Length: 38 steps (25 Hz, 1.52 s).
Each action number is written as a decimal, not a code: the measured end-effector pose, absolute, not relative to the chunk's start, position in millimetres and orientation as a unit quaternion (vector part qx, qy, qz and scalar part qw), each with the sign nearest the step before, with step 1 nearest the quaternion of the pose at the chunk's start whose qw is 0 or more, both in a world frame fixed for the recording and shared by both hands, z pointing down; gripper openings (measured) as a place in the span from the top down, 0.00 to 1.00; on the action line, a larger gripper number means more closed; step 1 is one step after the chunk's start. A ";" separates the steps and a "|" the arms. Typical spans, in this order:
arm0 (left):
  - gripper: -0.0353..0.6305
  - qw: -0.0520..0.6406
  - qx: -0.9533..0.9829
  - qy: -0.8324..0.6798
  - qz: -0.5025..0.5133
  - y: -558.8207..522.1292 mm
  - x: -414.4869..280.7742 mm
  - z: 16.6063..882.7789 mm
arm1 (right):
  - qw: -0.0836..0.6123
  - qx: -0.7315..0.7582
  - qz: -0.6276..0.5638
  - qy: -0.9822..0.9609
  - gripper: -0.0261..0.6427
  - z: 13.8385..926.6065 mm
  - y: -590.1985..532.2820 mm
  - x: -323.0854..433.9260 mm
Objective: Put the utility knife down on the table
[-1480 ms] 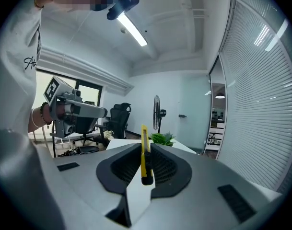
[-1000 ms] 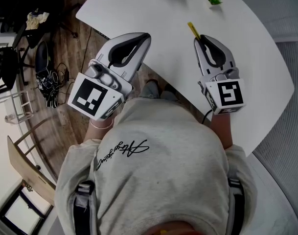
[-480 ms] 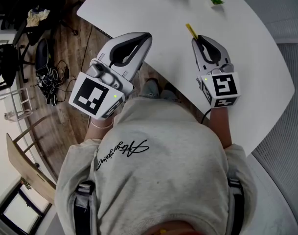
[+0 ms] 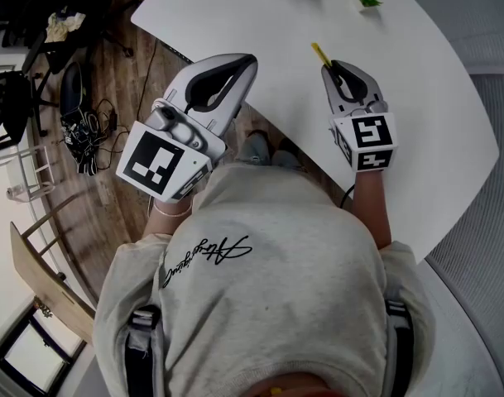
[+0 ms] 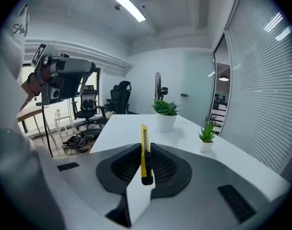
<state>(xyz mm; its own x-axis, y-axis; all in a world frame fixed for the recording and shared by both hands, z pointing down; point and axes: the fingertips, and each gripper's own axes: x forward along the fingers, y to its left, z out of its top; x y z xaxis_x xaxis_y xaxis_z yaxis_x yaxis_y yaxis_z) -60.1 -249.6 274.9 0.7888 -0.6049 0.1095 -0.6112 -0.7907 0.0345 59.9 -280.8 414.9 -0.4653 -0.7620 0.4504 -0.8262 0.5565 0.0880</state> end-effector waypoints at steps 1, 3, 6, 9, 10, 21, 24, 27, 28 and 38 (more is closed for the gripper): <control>0.95 0.034 0.945 -0.322 0.046 -249.7 -60.2 275.1 | 0.228 0.465 0.073 -0.852 0.87 417.5 -281.2 60.0; 0.95 0.034 0.945 -0.322 0.047 -249.7 -60.3 275.2 | 0.232 0.465 0.076 -0.851 0.87 421.7 -281.7 60.1; 0.95 0.034 0.945 -0.322 0.046 -249.6 -60.1 274.9 | 0.238 0.463 0.080 -0.850 0.87 426.5 -282.1 59.7; 0.95 0.034 0.946 -0.320 0.047 -248.7 -60.7 276.5 | 0.245 0.462 0.083 -0.848 0.87 433.4 -282.5 57.9; 0.95 0.035 0.946 -0.319 0.047 -248.5 -60.9 277.0 | 0.248 0.462 0.084 -0.847 0.87 435.8 -282.9 57.6; 0.95 0.035 0.946 -0.319 0.048 -248.5 -61.4 277.9 | 0.274 0.453 0.100 -0.842 0.87 460.9 -286.0 56.9; 0.95 0.039 0.947 -0.315 0.050 -246.3 -61.0 280.3 | 0.285 0.449 0.104 -0.841 0.87 467.2 -285.1 56.1; 0.95 0.046 0.947 -0.314 0.053 -244.2 -62.4 286.1 | 0.293 0.445 0.107 -0.840 0.87 472.9 -285.2 54.4; 0.95 0.047 0.947 -0.314 0.053 -244.2 -62.6 286.3 | 0.294 0.444 0.108 -0.839 0.87 475.0 -285.3 54.0; 0.95 0.042 0.948 -0.310 0.053 -245.2 -59.4 280.3 | 0.327 0.432 0.118 -0.832 0.87 493.8 -283.4 52.3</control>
<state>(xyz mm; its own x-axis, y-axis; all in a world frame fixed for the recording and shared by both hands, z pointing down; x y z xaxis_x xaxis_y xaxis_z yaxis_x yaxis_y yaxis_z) -59.4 -245.2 280.3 0.8015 -0.5843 0.1275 -0.5933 -0.8037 0.0464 52.3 -283.4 493.8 -0.4119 -0.6421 0.6466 -0.7968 0.5981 0.0864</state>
